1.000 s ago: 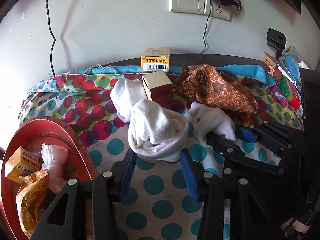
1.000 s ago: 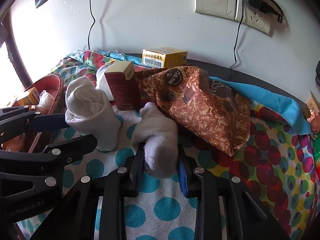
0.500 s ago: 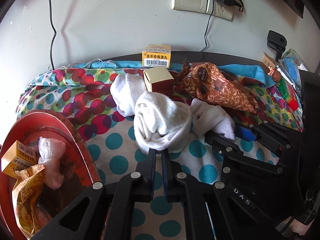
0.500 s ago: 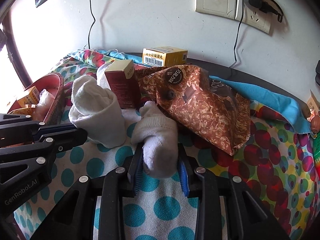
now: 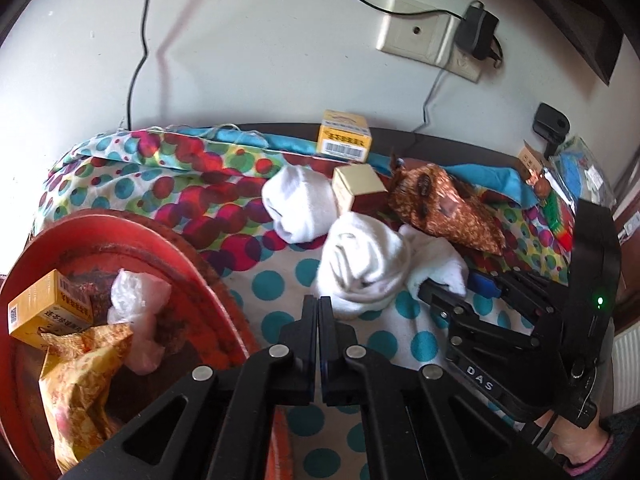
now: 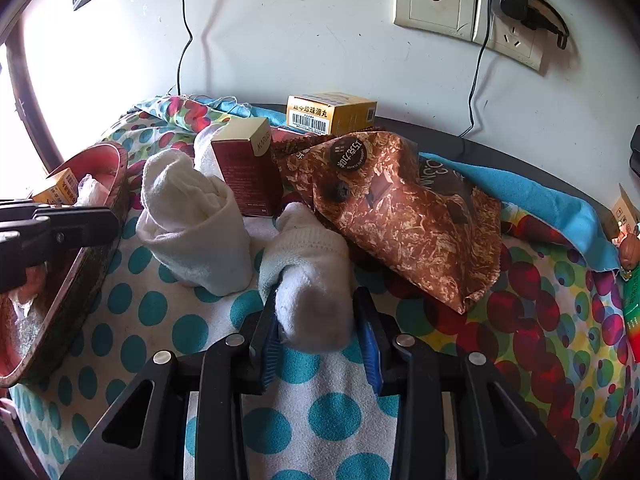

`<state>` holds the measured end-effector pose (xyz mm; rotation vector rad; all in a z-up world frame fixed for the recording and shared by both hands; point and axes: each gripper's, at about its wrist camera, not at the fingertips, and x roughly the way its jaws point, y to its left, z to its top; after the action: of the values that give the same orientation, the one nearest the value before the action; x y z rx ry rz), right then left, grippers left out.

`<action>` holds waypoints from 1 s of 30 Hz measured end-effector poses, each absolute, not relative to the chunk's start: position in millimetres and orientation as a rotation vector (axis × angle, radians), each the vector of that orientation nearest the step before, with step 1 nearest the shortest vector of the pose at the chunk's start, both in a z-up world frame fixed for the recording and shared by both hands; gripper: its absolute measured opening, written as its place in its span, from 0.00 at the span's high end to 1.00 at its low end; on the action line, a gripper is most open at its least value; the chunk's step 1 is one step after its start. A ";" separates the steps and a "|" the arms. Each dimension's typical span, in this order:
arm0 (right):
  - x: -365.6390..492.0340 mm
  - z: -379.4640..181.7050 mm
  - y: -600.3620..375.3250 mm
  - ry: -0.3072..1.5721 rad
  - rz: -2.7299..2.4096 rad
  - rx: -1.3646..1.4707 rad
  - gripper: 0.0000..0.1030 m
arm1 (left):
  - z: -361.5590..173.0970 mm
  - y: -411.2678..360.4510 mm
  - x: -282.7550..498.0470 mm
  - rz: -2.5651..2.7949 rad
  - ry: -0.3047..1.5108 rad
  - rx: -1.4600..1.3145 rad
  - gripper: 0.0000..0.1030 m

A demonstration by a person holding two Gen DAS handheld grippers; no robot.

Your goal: Organize objects

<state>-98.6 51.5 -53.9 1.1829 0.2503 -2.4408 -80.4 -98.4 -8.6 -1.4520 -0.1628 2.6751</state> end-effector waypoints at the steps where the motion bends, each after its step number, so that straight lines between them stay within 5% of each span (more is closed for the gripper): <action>1: -99.0 -54.0 51.7 0.254 -2.441 1.183 0.67 | -9.5 -100.3 -80.1 2.668 -0.165 -1.464 1.00; 30: -103.5 -58.1 54.1 0.254 -2.448 1.186 0.61 | 17.2 -105.6 -64.8 2.738 -0.090 -1.513 1.00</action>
<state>-103.5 54.1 -58.1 1.1857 0.2545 -2.4482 -64.8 -105.6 17.2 -1.5129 -0.0896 2.7379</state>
